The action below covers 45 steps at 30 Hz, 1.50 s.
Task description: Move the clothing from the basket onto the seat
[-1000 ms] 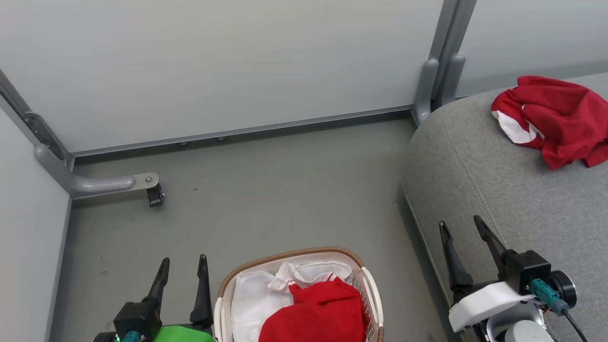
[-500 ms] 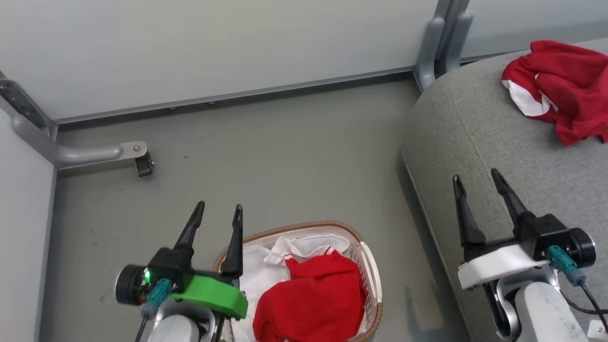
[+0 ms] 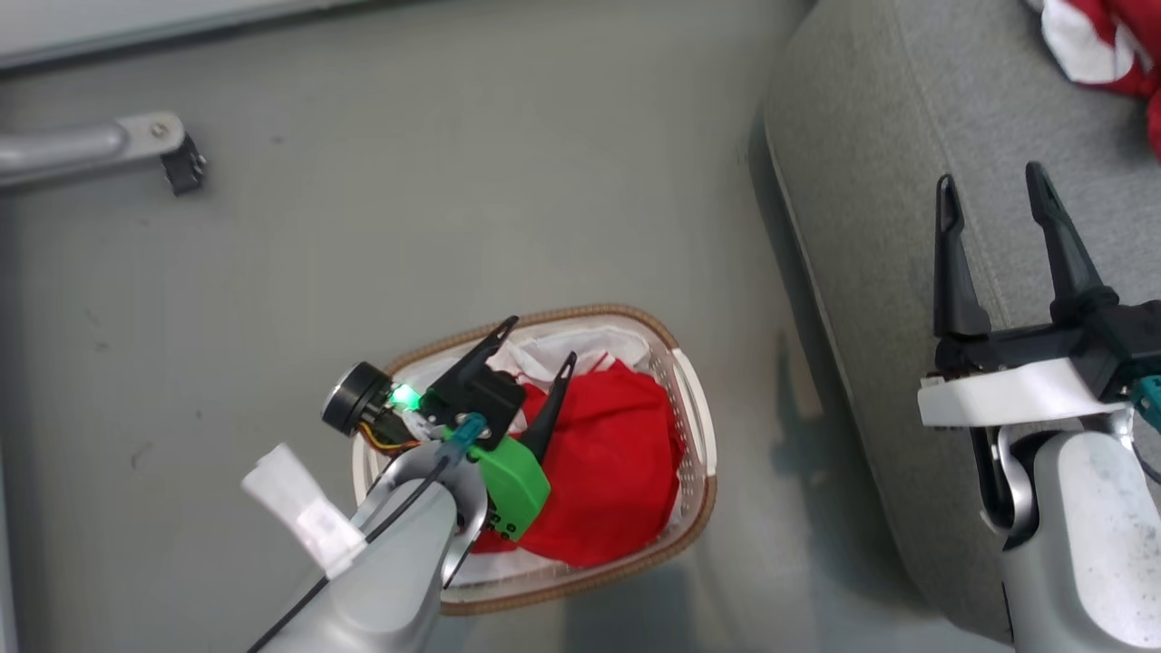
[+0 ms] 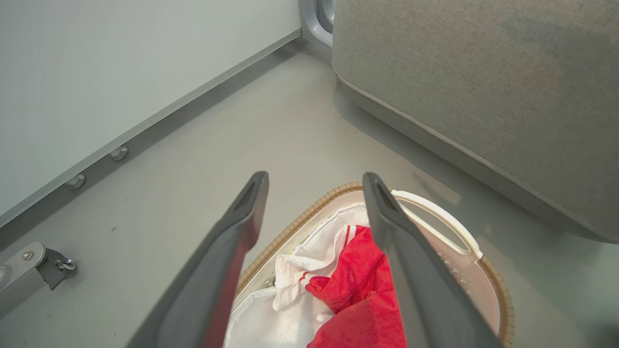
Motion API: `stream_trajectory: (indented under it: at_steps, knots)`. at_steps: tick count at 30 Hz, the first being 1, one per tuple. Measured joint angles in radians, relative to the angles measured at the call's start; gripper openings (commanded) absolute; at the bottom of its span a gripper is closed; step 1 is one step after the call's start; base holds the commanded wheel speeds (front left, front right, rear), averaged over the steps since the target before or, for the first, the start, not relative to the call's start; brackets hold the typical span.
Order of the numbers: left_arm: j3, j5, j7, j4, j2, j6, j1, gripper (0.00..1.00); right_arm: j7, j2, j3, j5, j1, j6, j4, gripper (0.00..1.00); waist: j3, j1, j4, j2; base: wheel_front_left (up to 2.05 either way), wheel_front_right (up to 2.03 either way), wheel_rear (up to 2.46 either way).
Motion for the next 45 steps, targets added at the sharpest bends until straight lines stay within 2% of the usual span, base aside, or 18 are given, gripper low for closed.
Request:
stream_trajectory:
  at_steps: [6,12,17,26,27,28,29,31,37,45]
  knots:
    - [-0.212,-0.061,0.065,0.198,0.001,-0.001,-0.127,1.0,0.0,0.0,0.007,0.024,-0.06,0.0,-0.042,1.0,0.137,0.0001,-0.031,0.0,0.0,0.0,0.0]
    - [-0.441,-0.188,0.143,0.278,0.043,-0.002,-0.201,1.0,0.0,0.0,0.022,0.055,-0.092,0.0,-0.079,1.0,0.256,0.0001,-0.068,0.0,0.0,0.0,0.0]
    - [-0.549,-0.282,0.161,0.294,0.093,-0.002,-0.286,1.0,0.0,0.0,0.026,0.084,-0.116,0.0,-0.1,1.0,0.348,0.0001,-0.101,0.0,0.0,0.0,0.0]
    - [-0.671,-0.391,0.214,0.308,0.135,-0.002,-0.371,1.0,0.0,0.0,0.055,0.134,-0.137,0.0,-0.1,1.0,0.478,0.0001,-0.152,0.0,0.0,0.0,0.0]
    - [-0.677,-0.402,0.22,0.307,0.139,-0.002,-0.374,0.88,0.0,0.0,0.058,0.137,-0.14,0.0,-0.099,1.0,0.487,0.0001,-0.157,0.0,0.0,0.0,0.0]
    - [-0.684,-0.414,0.223,0.305,0.145,-0.002,-0.377,0.58,0.0,0.0,0.06,0.142,-0.142,0.0,-0.099,1.0,0.496,0.0001,-0.163,0.0,0.0,0.0,0.0]
    - [-0.692,-0.423,0.225,0.302,0.153,-0.002,-0.38,0.45,0.0,0.0,0.063,0.144,-0.144,0.0,-0.098,1.0,0.505,0.0001,-0.17,0.0,0.0,0.0,0.0]
    - [-0.699,-0.43,0.226,0.299,0.158,-0.002,-0.382,0.01,0.0,0.0,0.067,0.147,-0.148,0.0,-0.098,1.0,0.513,0.0001,-0.179,0.0,0.0,0.0,0.0]
    - [-0.708,-0.469,0.178,0.287,0.167,-0.002,-0.381,0.0,0.0,0.0,0.074,0.148,-0.149,0.0,-0.085,1.0,0.504,0.0,-0.191,0.0,0.0,0.0,0.0]
    - [-0.644,-0.559,0.048,0.317,0.149,-0.001,-0.35,0.0,0.0,0.001,0.09,0.093,-0.126,0.0,-0.048,1.0,0.421,0.0,-0.176,0.0,0.0,0.0,0.0]
